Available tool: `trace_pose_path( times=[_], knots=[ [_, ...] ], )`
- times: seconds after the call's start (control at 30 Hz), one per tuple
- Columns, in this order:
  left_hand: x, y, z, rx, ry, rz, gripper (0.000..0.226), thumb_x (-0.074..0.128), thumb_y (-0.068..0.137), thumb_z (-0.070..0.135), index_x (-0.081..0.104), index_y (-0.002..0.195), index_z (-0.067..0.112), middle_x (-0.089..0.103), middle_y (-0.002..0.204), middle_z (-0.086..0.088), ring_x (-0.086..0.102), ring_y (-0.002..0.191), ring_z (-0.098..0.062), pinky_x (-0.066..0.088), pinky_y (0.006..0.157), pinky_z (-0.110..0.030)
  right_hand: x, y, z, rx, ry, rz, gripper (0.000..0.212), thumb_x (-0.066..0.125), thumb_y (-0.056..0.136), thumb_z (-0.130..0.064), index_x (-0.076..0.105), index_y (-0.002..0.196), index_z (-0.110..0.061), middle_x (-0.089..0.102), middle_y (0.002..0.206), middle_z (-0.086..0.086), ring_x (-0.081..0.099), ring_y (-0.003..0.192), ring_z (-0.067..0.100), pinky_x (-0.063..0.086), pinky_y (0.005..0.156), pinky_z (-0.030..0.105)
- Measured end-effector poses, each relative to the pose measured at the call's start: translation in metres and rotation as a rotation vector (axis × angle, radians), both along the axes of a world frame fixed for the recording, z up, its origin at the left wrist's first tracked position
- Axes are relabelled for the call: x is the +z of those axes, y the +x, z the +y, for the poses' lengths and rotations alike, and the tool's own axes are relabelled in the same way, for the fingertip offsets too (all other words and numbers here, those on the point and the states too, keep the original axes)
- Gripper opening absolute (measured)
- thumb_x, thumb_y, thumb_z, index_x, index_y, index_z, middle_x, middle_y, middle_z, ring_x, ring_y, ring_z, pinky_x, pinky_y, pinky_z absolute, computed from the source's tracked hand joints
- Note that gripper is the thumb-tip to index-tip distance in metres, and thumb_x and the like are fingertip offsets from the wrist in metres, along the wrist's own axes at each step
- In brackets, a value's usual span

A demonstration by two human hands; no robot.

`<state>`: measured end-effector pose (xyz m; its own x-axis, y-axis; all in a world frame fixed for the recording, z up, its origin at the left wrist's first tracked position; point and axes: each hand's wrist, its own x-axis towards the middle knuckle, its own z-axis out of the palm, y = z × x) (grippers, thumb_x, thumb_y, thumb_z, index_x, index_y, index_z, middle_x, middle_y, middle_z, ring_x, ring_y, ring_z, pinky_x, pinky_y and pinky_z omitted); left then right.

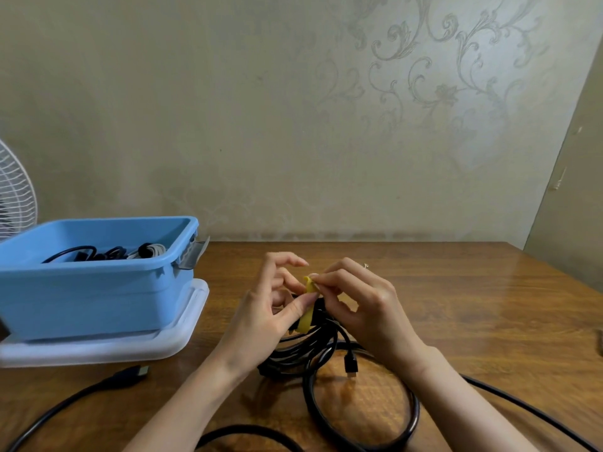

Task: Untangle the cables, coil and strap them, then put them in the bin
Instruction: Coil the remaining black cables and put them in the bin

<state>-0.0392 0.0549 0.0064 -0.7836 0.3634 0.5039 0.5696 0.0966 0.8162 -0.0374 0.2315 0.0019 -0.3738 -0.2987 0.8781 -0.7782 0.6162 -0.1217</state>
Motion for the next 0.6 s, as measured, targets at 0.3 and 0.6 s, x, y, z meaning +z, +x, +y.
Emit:
trace_pose_path(
  times=[0.3, 0.6],
  knots=[
    [0.000, 0.003, 0.002, 0.051, -0.006, -0.003, 0.010, 0.056, 0.090, 0.039, 0.058, 0.089, 0.029, 0.068, 0.106, 0.004, 0.067, 0.088, -0.030, 0.055, 0.080, -0.047, -0.001, 0.003, -0.007, -0.153, 0.073, 0.189, 0.011, 0.064, 0.088, -0.004, 0.066, 0.078, -0.002, 0.059, 0.078, 0.005, 0.053, 0.064, 0.017, 0.045, 0.050, 0.030],
    [-0.003, 0.003, 0.005, 0.181, 0.034, -0.036, 0.010, 0.060, 0.091, 0.019, 0.052, 0.095, 0.018, 0.066, 0.084, 0.000, 0.068, 0.072, -0.010, 0.051, 0.059, -0.020, -0.011, 0.001, -0.013, -0.076, 0.052, 0.153, 0.013, 0.059, 0.092, -0.008, 0.062, 0.081, -0.001, 0.059, 0.080, 0.010, 0.055, 0.061, 0.020, 0.047, 0.047, 0.031]
  ],
)
